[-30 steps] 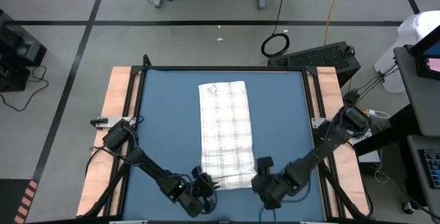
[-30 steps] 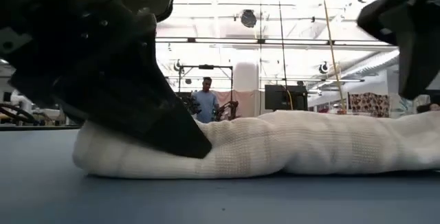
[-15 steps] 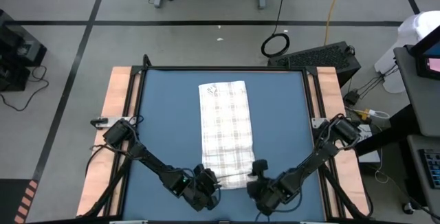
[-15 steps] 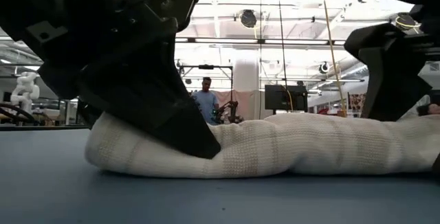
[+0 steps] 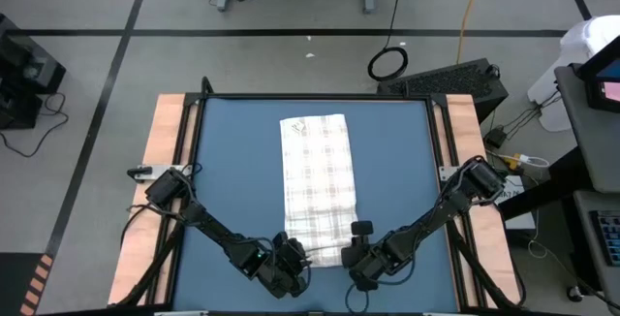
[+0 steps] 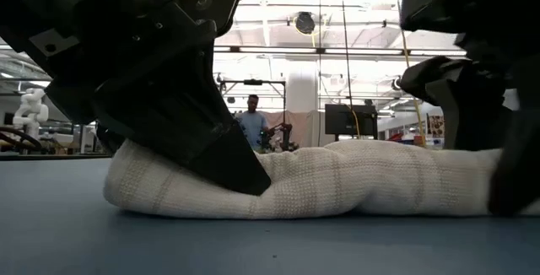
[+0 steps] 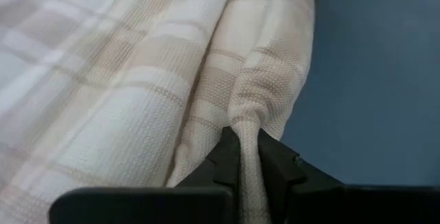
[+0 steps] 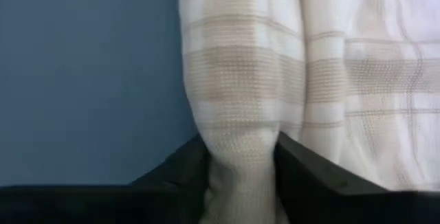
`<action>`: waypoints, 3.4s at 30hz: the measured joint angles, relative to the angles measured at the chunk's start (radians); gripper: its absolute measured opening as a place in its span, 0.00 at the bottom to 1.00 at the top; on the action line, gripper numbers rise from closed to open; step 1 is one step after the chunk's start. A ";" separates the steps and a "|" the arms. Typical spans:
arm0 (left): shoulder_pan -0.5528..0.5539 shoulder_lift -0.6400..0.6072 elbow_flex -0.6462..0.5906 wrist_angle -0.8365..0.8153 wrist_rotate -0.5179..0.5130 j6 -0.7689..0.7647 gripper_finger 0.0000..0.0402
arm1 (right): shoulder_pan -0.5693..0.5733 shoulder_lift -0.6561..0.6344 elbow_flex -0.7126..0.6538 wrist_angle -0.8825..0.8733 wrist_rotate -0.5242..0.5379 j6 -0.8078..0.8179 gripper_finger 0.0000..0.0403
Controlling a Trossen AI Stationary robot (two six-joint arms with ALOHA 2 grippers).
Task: Roll towel into tight, uniform cylinder
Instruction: Roll the white towel
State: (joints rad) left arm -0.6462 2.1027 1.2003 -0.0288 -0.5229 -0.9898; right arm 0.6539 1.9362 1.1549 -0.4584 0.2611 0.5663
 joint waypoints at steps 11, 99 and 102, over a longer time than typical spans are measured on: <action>-0.010 -0.161 -0.006 -0.089 -0.068 0.155 0.46 | -0.099 -0.025 -0.001 0.007 -0.306 -0.006 0.04; -0.145 0.047 0.049 0.016 -0.387 0.666 0.67 | -0.420 -0.054 -0.003 -0.035 -0.780 -0.175 0.09; -0.136 0.065 0.049 0.004 -0.388 0.631 0.66 | -0.420 -0.054 -0.003 -0.038 -0.780 -0.175 0.09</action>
State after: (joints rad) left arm -0.7819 2.1678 1.2491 -0.0245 -0.9108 -0.3589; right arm 0.2337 1.8820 1.1519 -0.4961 -0.5190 0.3916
